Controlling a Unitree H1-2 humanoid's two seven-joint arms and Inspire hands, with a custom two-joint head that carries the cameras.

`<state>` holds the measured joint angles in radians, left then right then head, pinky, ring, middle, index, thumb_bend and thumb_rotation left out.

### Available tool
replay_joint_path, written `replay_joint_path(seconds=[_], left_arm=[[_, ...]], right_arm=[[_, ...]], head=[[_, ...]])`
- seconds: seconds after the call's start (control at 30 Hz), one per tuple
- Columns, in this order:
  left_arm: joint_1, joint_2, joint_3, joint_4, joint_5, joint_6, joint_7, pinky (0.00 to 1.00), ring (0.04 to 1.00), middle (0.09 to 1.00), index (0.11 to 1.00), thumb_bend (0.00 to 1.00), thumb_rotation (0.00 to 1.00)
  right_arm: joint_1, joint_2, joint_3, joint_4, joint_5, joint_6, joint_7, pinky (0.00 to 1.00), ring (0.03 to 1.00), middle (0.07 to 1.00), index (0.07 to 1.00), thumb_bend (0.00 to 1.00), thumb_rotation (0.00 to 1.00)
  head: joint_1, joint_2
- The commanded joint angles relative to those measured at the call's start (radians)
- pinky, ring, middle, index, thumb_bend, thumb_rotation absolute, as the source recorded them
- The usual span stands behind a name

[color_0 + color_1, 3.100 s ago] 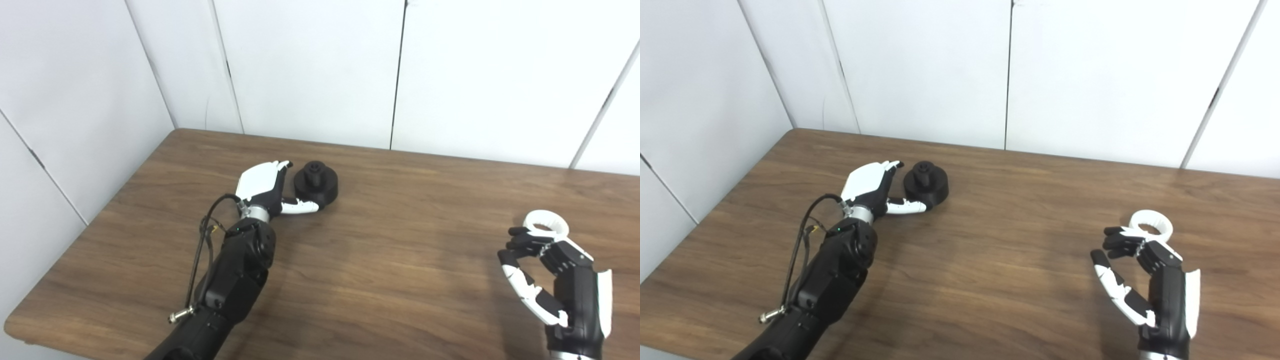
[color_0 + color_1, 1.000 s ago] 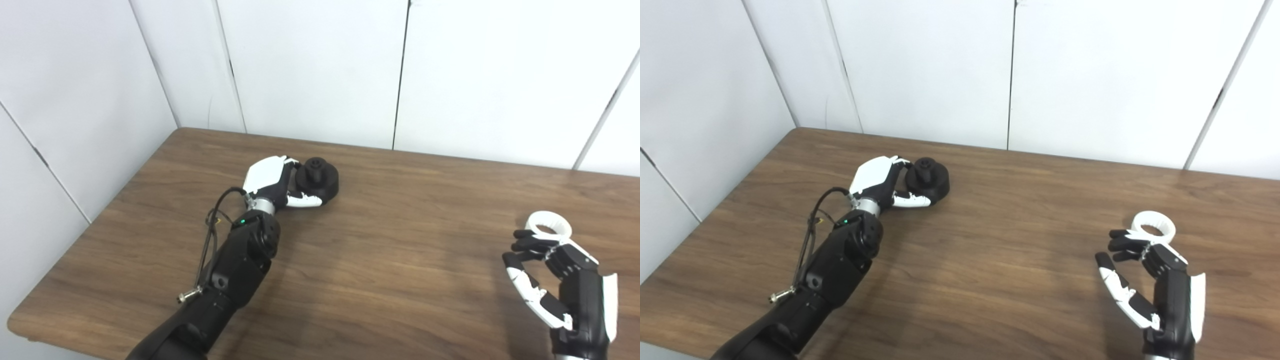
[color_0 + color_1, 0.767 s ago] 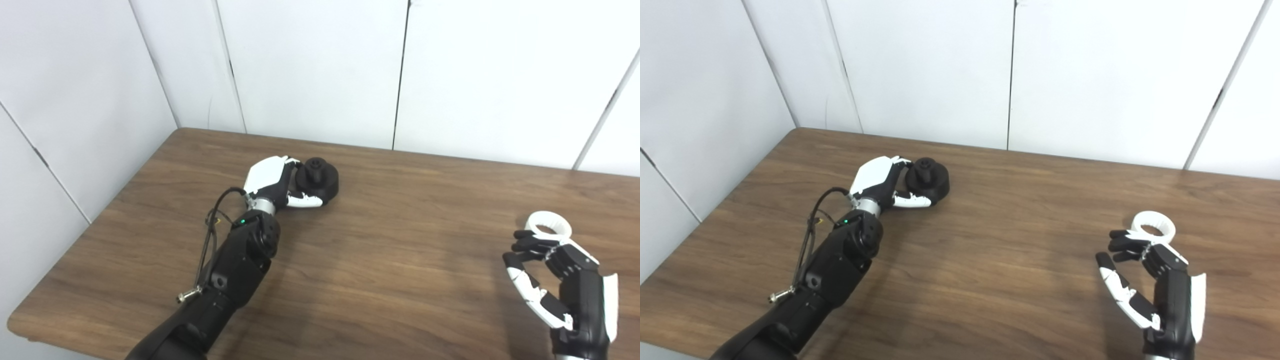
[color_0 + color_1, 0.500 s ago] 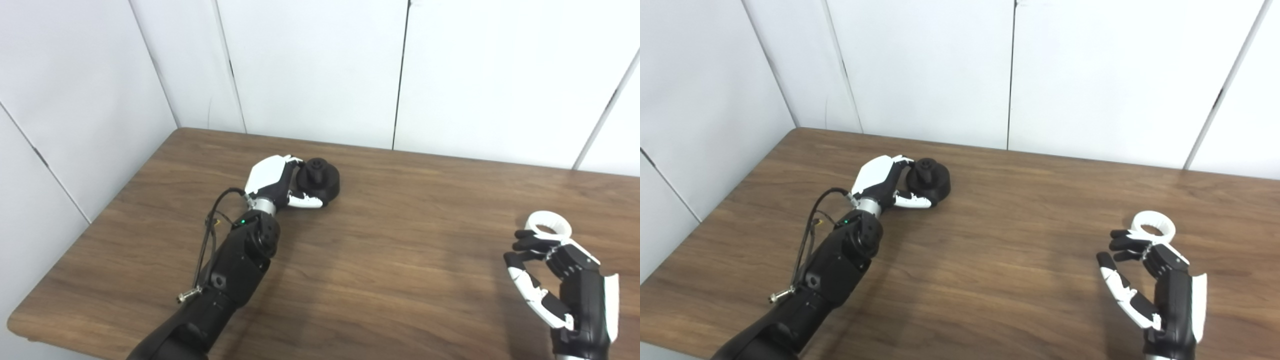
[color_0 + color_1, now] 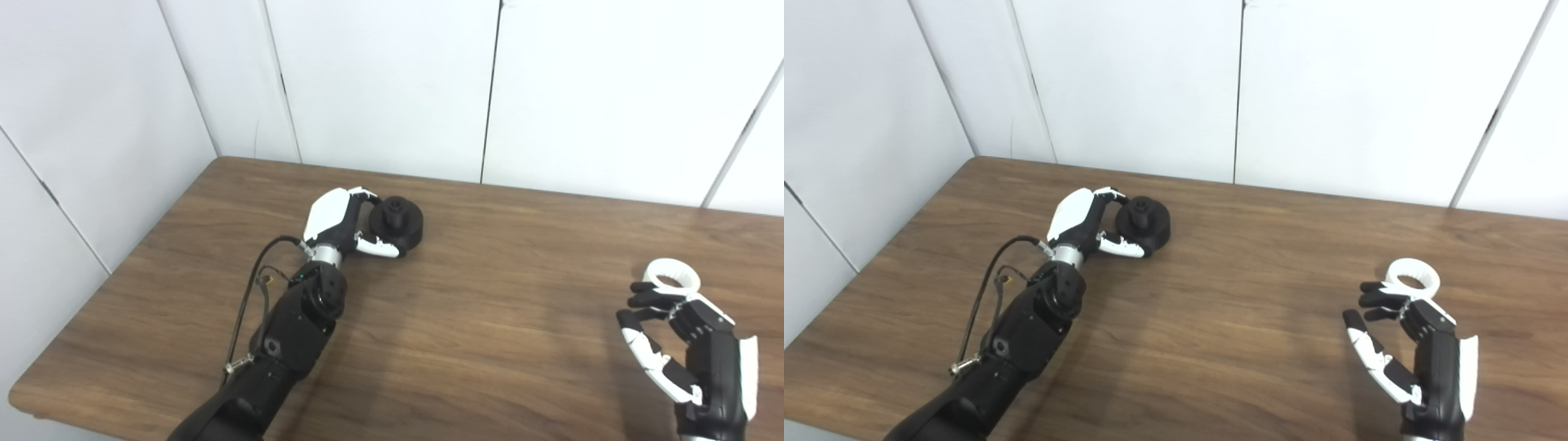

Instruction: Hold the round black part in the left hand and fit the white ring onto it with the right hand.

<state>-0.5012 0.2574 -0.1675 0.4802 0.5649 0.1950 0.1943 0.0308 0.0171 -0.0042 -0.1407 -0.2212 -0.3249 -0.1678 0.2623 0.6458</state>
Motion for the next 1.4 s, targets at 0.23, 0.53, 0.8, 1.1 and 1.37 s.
replay_joint_path(seconds=[0.23,0.53,0.8,1.1,1.37], left_arm=[[0.013,-0.019,-0.026,-0.01,-0.044,-0.045,-0.03,0.76,0.917,0.899,0.493,0.52,0.08],[0.072,0.005,-0.086,-0.105,-0.027,-0.031,-0.088,0.78,0.925,0.902,0.493,0.52,0.07],[0.144,0.004,-0.109,-0.231,-0.029,-0.029,-0.128,0.79,0.933,0.917,0.494,0.52,0.07],[0.215,0.008,-0.138,-0.361,-0.03,-0.05,-0.177,0.76,0.938,0.913,0.494,0.52,0.07],[0.276,0.012,-0.167,-0.426,-0.024,-0.093,-0.21,0.76,0.933,0.913,0.493,0.52,0.08]], right_arm=[[0.006,0.008,-0.004,-0.025,-0.01,-0.013,-0.007,0.46,0.552,0.611,0.496,0.5,0.14],[0.007,0.017,-0.002,-0.033,-0.012,0.004,-0.007,0.46,0.545,0.608,0.496,0.5,0.15],[0.005,0.017,0.005,-0.033,-0.015,0.006,-0.004,0.46,0.536,0.607,0.496,0.5,0.15],[0.004,0.027,0.011,-0.043,-0.046,0.023,-0.013,0.47,0.544,0.608,0.496,0.5,0.15],[0.005,0.042,0.025,-0.053,-0.074,0.032,-0.024,0.47,0.542,0.614,0.497,0.5,0.15]], head=[[-0.003,0.0],[-0.016,0.001],[-0.03,0.005],[-0.063,0.012],[-0.116,0.024]])
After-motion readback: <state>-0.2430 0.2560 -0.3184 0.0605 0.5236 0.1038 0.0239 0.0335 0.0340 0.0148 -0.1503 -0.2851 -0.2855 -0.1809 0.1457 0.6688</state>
